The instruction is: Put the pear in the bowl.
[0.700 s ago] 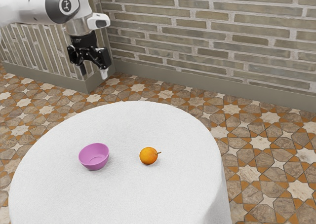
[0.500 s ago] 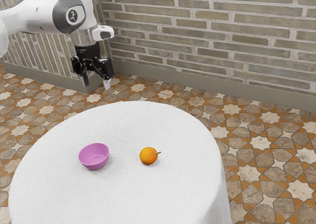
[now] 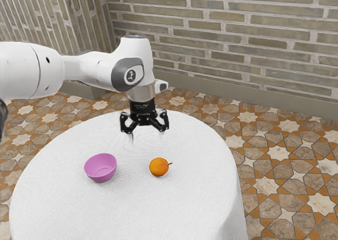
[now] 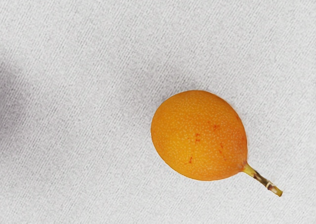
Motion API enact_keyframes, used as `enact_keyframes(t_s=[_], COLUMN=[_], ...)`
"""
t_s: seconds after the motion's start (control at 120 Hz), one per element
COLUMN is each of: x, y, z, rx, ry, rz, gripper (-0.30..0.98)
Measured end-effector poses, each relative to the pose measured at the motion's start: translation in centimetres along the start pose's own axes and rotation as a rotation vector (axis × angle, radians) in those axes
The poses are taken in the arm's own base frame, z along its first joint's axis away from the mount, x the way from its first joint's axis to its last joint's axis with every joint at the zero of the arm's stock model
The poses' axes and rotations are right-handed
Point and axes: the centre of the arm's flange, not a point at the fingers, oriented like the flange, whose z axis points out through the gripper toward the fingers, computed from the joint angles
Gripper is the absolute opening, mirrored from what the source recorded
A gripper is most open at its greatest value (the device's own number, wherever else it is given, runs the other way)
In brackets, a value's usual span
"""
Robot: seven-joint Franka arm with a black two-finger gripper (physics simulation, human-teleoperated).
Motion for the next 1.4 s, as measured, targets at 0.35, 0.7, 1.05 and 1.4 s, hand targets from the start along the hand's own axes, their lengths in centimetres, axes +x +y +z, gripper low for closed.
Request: enact_keyframes(t_s=[0.35,0.7,1.05,1.4], x=[0.8,1.0,0.3,0.5], y=[1.9,2.3,3.1,4.0], z=[5.7,9.3,11.1,11.8], rx=[-0.048,-0.067,-0.066,-0.071], ry=[0.035,0.043,0.037,0.059], rz=[-0.595,-0.948,-1.128,-1.21], gripper=[0.67,0.67,0.67,0.63])
